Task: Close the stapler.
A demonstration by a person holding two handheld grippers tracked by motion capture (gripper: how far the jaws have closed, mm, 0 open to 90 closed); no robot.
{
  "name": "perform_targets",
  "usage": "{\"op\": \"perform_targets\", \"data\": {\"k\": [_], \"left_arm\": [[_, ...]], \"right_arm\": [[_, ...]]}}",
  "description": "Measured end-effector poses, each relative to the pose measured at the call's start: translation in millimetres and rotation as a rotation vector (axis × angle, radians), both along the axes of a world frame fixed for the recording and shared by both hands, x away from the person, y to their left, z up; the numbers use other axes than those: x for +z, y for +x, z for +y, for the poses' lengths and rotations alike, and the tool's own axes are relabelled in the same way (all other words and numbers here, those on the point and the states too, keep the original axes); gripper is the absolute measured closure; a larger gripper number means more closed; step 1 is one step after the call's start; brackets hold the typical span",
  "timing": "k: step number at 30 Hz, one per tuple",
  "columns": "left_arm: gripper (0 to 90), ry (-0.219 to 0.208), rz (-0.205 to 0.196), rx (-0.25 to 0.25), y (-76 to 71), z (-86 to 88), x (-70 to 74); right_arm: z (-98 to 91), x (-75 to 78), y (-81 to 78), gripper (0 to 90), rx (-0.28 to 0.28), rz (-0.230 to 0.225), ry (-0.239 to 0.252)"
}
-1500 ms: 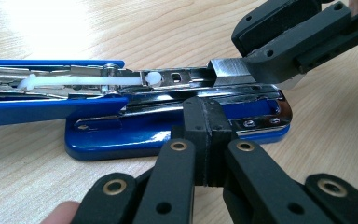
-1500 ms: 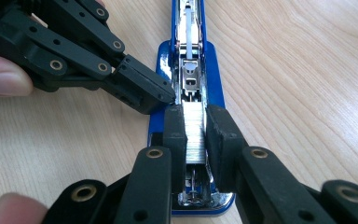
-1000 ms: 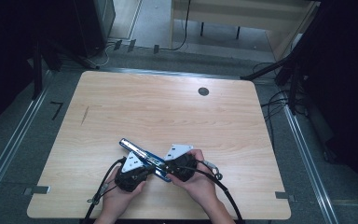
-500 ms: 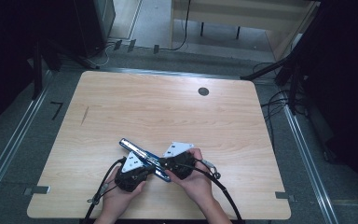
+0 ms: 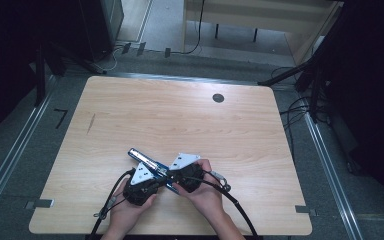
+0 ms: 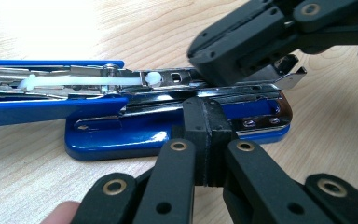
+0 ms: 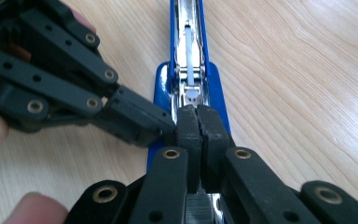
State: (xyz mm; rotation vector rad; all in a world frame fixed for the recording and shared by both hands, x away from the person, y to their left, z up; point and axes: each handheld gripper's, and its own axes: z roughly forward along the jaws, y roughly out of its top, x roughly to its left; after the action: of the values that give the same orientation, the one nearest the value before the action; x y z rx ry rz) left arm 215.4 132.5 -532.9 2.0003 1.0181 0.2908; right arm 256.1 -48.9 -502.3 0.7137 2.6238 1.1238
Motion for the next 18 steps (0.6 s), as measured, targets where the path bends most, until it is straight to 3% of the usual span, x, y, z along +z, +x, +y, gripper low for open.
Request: {"op": "perform_targets", "data": {"k": [11, 18], "left_arm": [[90.0, 0.001, -0.001, 0.000, 0.0, 0.1, 0.1], [90.0, 0.014, -0.001, 0.024, 0.6, 3.0, 1.5]], "right_arm": [[-11.3, 0.4, -4.8, 90.0, -0.008, 0.013, 0.014], [-10.3, 4.0, -1.7, 90.0, -0.015, 0.019, 0.057]]}}
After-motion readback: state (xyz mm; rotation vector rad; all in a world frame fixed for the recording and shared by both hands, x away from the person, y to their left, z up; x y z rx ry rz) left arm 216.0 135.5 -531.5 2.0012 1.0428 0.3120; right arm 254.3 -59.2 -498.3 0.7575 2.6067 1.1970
